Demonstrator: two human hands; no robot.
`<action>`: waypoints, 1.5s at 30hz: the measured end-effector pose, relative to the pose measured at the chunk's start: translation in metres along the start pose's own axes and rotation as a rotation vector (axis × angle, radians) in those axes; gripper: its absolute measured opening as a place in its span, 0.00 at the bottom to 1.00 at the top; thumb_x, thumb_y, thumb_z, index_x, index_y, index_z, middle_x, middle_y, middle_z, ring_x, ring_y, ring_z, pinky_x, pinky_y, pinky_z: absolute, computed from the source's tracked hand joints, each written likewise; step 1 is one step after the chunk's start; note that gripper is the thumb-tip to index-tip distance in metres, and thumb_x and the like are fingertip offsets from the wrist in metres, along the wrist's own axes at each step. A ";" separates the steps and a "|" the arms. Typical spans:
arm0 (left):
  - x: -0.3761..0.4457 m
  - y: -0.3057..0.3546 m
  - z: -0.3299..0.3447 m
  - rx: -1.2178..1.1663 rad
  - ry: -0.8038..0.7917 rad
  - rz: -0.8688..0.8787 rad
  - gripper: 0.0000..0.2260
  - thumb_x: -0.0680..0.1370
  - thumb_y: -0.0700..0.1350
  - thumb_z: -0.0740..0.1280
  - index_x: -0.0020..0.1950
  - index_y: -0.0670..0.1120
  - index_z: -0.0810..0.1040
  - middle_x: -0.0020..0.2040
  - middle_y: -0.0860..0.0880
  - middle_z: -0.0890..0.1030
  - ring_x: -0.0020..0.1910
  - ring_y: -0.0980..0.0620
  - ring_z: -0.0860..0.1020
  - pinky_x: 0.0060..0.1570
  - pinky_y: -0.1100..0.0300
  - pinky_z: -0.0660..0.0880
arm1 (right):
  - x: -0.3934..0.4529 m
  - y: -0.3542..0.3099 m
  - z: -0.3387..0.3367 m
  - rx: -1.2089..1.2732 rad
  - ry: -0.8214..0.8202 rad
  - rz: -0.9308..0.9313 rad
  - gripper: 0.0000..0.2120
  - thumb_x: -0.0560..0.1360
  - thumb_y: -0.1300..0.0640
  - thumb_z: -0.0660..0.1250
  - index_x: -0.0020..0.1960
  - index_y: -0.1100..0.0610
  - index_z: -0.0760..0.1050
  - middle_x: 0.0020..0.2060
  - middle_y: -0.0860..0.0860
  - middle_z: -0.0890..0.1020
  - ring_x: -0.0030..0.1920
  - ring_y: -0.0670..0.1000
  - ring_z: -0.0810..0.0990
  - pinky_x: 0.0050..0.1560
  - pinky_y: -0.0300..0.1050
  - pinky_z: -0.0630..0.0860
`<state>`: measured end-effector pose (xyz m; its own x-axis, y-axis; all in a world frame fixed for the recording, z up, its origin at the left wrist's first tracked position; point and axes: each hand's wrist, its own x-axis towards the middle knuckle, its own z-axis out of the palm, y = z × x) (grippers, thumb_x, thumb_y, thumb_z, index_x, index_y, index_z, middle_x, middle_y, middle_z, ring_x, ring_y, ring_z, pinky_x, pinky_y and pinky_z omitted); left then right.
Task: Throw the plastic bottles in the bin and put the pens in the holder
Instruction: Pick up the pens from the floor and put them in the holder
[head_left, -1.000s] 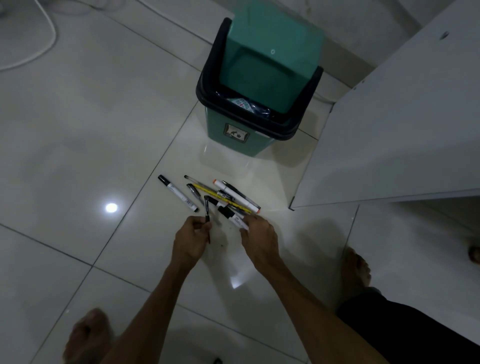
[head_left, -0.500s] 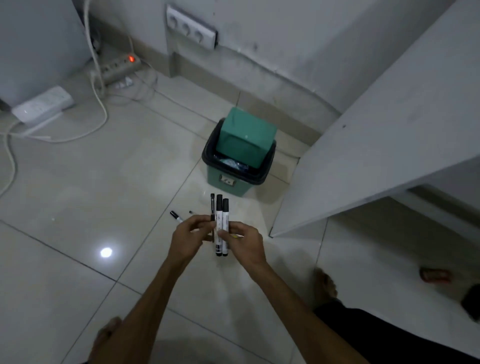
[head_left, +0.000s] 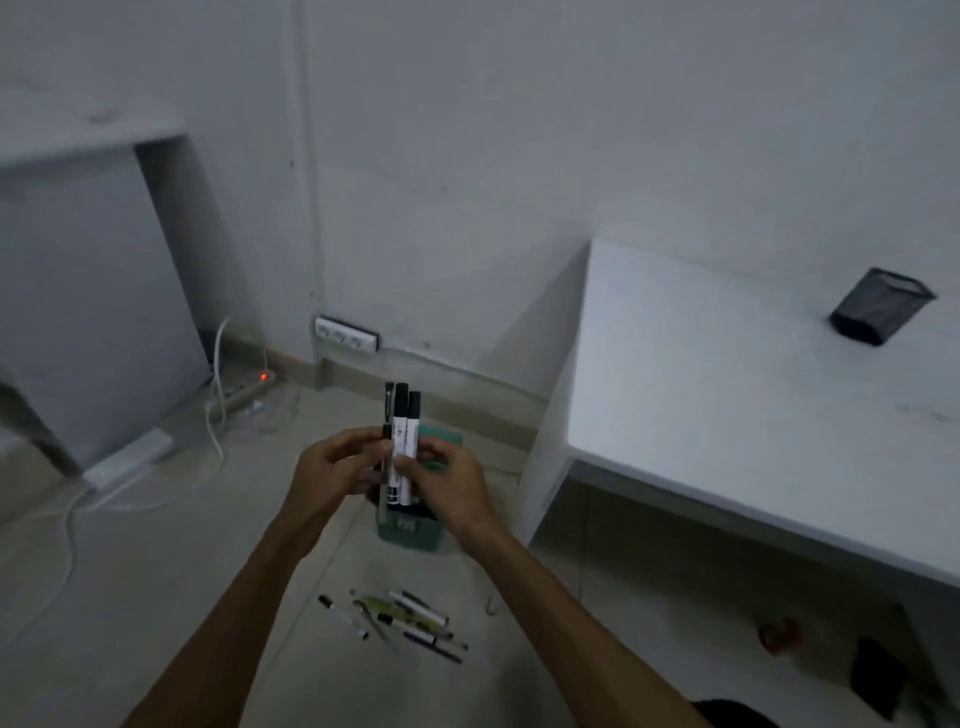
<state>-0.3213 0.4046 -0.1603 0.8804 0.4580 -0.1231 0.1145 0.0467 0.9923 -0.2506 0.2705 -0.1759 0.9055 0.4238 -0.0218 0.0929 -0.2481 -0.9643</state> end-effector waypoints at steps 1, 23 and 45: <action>-0.003 0.020 0.004 -0.003 -0.007 0.029 0.07 0.75 0.43 0.71 0.52 0.50 0.82 0.42 0.50 0.86 0.34 0.54 0.84 0.33 0.65 0.76 | -0.001 -0.017 -0.007 0.004 0.019 -0.026 0.15 0.74 0.56 0.71 0.60 0.58 0.80 0.54 0.54 0.84 0.53 0.48 0.81 0.55 0.41 0.79; 0.006 0.224 0.363 0.077 -0.532 0.367 0.10 0.74 0.44 0.73 0.55 0.50 0.83 0.46 0.49 0.86 0.42 0.50 0.85 0.42 0.57 0.81 | -0.039 -0.124 -0.407 -0.071 0.498 -0.094 0.14 0.74 0.52 0.71 0.57 0.57 0.81 0.50 0.54 0.85 0.46 0.52 0.85 0.49 0.50 0.83; 0.155 0.301 0.687 0.175 -0.538 0.604 0.11 0.73 0.43 0.74 0.54 0.46 0.81 0.48 0.51 0.84 0.37 0.52 0.85 0.33 0.61 0.80 | 0.116 -0.100 -0.712 -0.216 0.701 -0.134 0.13 0.73 0.55 0.72 0.57 0.55 0.80 0.49 0.53 0.85 0.47 0.52 0.85 0.53 0.54 0.82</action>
<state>0.1659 -0.1204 0.1112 0.9083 -0.1296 0.3978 -0.4177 -0.2301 0.8789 0.1397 -0.2759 0.1063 0.9258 -0.1748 0.3352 0.2345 -0.4299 -0.8719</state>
